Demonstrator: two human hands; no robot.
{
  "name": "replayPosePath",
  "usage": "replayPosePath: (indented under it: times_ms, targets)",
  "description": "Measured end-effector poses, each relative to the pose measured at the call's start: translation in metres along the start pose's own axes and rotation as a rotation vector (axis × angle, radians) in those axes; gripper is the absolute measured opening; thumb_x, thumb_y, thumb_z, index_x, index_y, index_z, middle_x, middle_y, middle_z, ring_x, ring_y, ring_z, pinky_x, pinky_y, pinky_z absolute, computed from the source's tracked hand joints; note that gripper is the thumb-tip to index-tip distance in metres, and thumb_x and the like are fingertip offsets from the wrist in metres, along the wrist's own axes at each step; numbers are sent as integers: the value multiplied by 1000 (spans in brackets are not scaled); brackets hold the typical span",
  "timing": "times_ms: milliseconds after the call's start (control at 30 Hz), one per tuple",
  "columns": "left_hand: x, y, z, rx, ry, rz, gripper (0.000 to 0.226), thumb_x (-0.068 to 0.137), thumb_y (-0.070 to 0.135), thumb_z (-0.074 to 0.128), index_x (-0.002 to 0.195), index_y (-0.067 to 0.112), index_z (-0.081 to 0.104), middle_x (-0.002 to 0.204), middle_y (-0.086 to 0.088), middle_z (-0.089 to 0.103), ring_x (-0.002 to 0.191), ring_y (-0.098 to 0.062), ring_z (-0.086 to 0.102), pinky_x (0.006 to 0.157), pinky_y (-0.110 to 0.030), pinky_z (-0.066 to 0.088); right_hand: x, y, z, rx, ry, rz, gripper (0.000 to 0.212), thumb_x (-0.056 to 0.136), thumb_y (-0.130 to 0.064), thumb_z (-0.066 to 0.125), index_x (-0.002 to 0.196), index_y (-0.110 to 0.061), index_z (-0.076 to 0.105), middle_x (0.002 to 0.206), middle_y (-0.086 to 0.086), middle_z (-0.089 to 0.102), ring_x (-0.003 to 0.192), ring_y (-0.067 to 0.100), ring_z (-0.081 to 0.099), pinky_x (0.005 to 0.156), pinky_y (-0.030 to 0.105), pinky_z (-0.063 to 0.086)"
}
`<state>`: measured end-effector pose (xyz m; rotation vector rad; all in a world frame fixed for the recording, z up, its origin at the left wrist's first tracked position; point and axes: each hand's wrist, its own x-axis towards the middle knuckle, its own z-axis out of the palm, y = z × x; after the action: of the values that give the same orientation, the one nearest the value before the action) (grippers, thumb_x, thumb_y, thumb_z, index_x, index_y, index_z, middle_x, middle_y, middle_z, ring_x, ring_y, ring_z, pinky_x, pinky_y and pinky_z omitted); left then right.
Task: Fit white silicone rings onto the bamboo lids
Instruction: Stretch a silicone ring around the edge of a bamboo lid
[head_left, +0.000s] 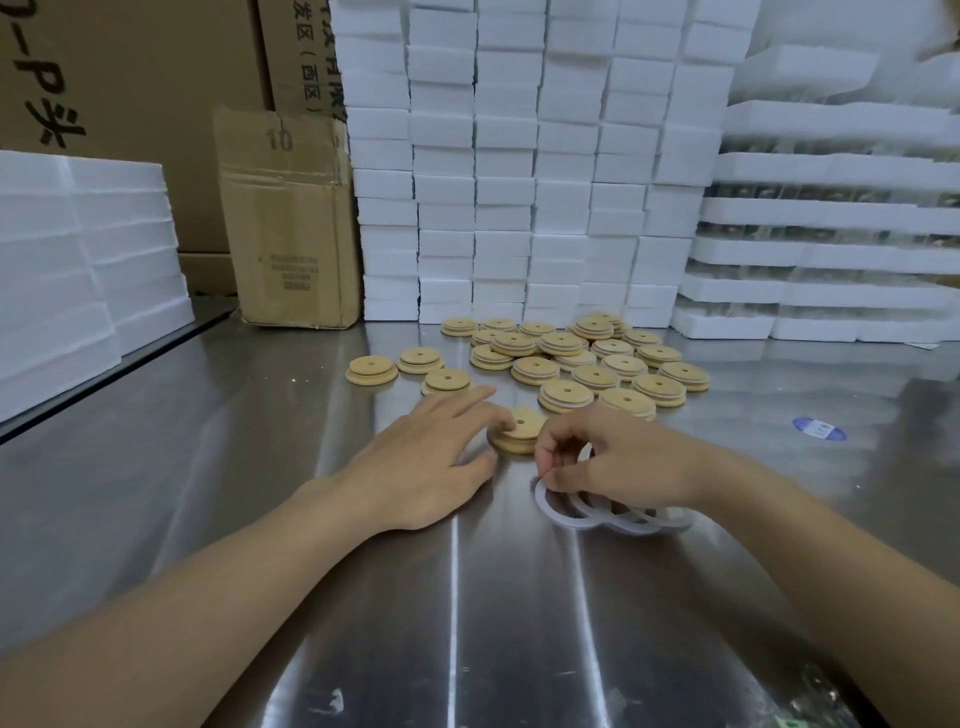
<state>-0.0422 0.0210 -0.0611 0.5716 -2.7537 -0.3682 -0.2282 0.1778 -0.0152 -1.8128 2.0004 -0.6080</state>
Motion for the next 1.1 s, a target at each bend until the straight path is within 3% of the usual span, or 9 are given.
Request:
replayPosePath:
  times_ms: [67,167,333,500,567,667,800,933,1100]
  targets:
    - [-2,2,-1,-34,41,-11,18,97,51,54,113,54,46,146,22,51,142,-12,39,106,-40,42,-1,-1,0,23,0,-6,10,98,-10,68,92,-18,69,98,15,73,79,26,65,75,36,57]
    - [-3,3,0,-83,100,-21,24,93,60,60,107,50,44,113,19,60,111,-9,53,92,-41,51,0,0,3,148,75,-60,9,98,-4,68,97,-13,70,102,16,73,84,13,64,81,31,55]
    - [-5,1,-3,-346,178,-35,56,84,54,83,128,54,49,123,20,65,115,-2,64,97,-34,52,5,4,2,468,268,-147,12,97,-2,72,107,-8,72,85,2,73,84,9,67,83,18,52]
    - [-6,1,-6,-540,190,20,74,82,14,86,136,52,54,127,16,64,94,-19,75,84,-33,58,9,4,8,488,340,-190,13,94,-1,75,104,-10,73,86,3,76,84,9,70,80,16,52]
    - [-6,3,-7,-633,187,15,70,77,17,80,135,48,57,126,10,66,91,-23,76,80,-30,57,11,5,13,478,357,-200,13,93,2,75,101,-9,75,86,4,77,83,8,70,80,16,52]
    - [-6,5,-9,-754,182,-41,63,68,36,77,129,44,63,122,9,70,92,-24,76,89,-39,58,12,4,18,486,384,-210,13,92,1,77,99,-10,76,91,8,77,85,12,72,82,18,54]
    - [-7,8,-7,-727,205,-33,61,70,54,86,126,46,65,120,13,71,92,-17,77,87,-33,60,13,5,22,500,393,-214,12,91,0,78,98,-10,77,92,8,77,88,15,73,85,23,57]
    - [-8,11,-4,-634,264,-4,54,80,38,90,126,49,63,120,16,70,99,-15,75,81,-34,62,15,4,26,551,392,-245,12,90,3,78,99,-5,75,92,14,76,86,18,72,80,25,58]
    - [-9,17,-4,-564,324,76,43,91,21,77,125,45,64,124,20,68,111,-14,69,70,-30,60,16,3,27,576,413,-271,13,89,0,80,97,-9,75,92,12,76,83,18,71,70,21,53]
